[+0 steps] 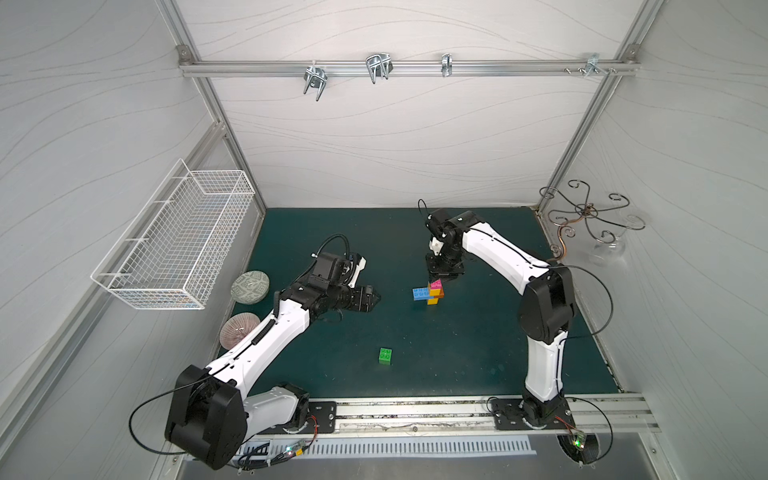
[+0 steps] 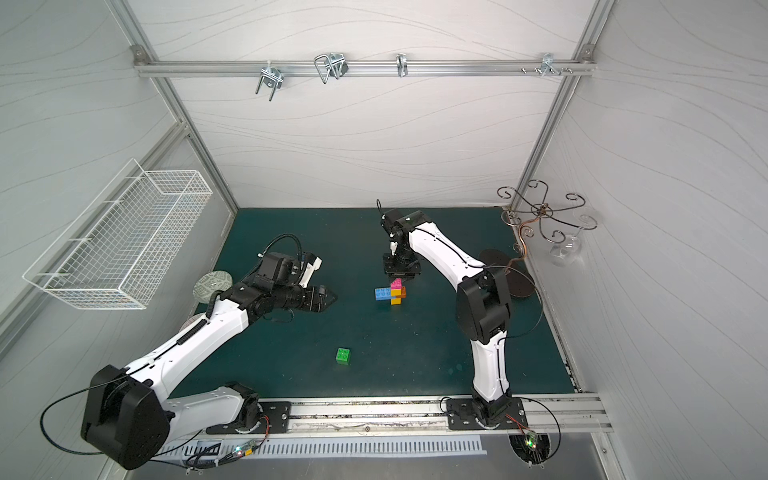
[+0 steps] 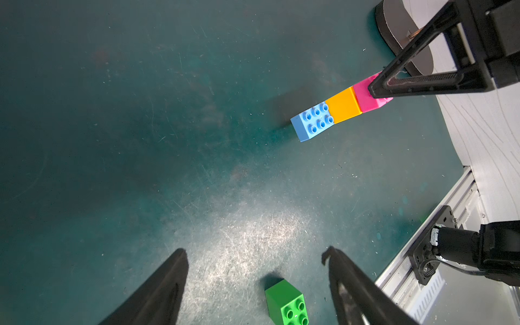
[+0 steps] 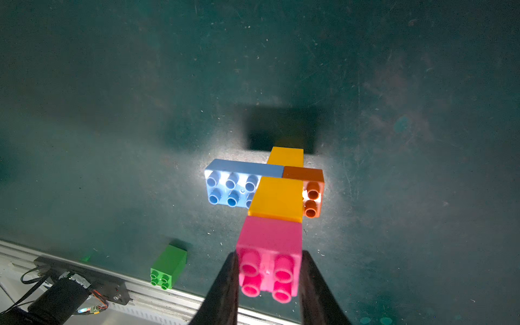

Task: Assemble the number 4 with lego
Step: Assemble the lego brick with the lego brick.

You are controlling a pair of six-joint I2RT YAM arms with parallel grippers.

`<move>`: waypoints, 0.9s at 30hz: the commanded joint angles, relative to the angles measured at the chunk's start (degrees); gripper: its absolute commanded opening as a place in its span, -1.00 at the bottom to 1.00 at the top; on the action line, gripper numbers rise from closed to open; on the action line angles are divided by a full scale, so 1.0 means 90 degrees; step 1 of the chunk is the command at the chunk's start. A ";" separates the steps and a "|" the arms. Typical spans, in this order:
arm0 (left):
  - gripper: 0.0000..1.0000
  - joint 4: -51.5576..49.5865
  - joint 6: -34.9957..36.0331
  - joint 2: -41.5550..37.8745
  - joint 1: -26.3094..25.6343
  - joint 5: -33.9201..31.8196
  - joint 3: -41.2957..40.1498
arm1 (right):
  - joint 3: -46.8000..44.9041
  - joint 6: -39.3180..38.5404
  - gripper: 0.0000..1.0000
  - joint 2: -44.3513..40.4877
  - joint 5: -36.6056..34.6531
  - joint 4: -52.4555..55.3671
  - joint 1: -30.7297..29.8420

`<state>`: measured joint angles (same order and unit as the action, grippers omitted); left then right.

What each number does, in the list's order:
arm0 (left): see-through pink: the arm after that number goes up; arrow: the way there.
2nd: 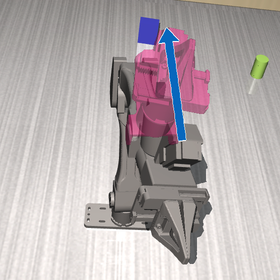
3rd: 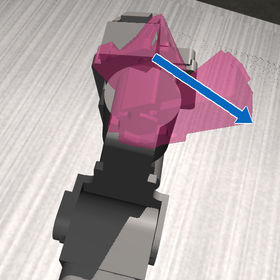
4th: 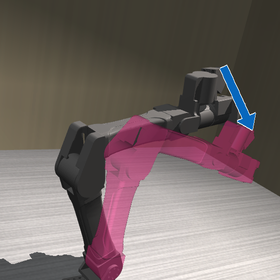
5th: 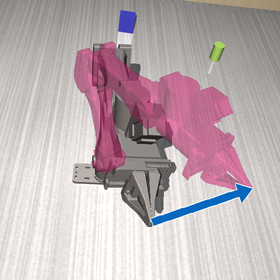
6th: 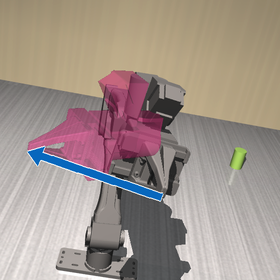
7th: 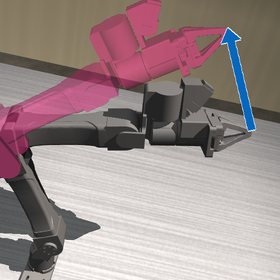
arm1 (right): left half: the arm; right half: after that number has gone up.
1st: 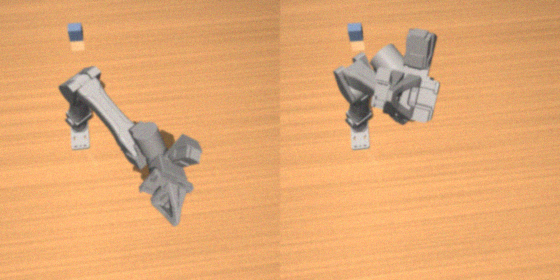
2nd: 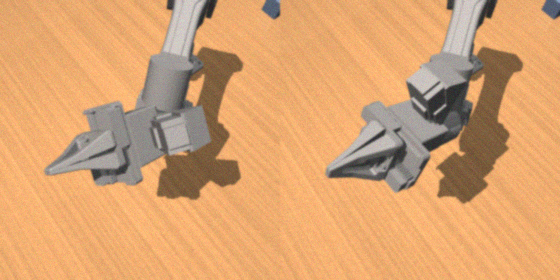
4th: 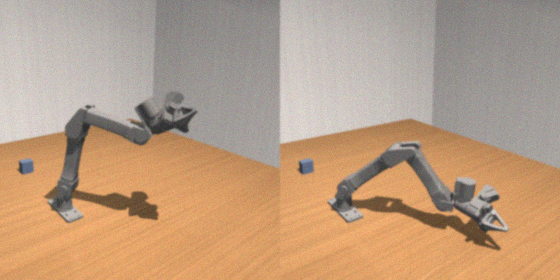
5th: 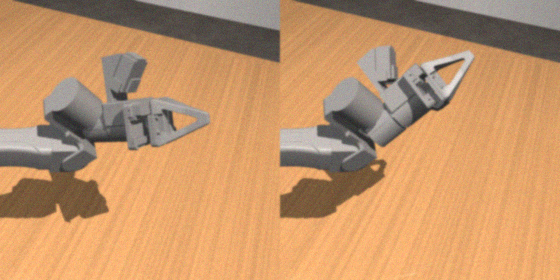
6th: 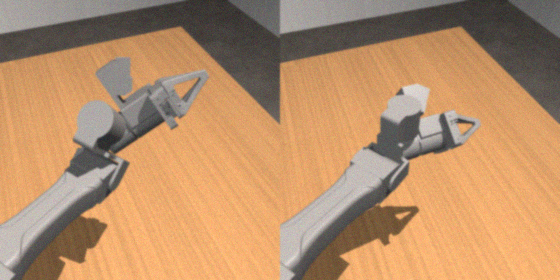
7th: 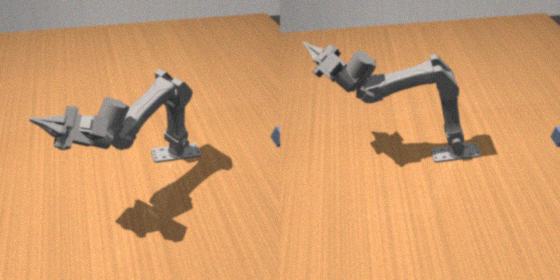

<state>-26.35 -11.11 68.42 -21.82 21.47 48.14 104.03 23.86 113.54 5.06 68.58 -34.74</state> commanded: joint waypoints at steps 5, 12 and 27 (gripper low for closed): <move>0.61 0.0213 0.0084 0.0005 -0.0026 0.0085 0.0034 | -0.0089 -0.0222 -0.51 0.0367 0.0084 0.0162 0.0052; 0.61 0.0195 0.0092 -0.0006 -0.0026 0.0114 0.0042 | 0.0031 -0.0417 -0.51 0.0633 0.0101 0.0402 0.0052; 0.61 0.0167 0.0101 -0.0011 -0.0026 0.0182 0.0050 | 0.0209 -0.0600 -0.55 0.1095 -0.0083 0.0678 0.0062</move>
<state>-26.22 -11.09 68.42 -21.82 21.93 48.14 108.53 19.81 117.56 6.44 72.73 -34.22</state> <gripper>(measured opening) 0.803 0.324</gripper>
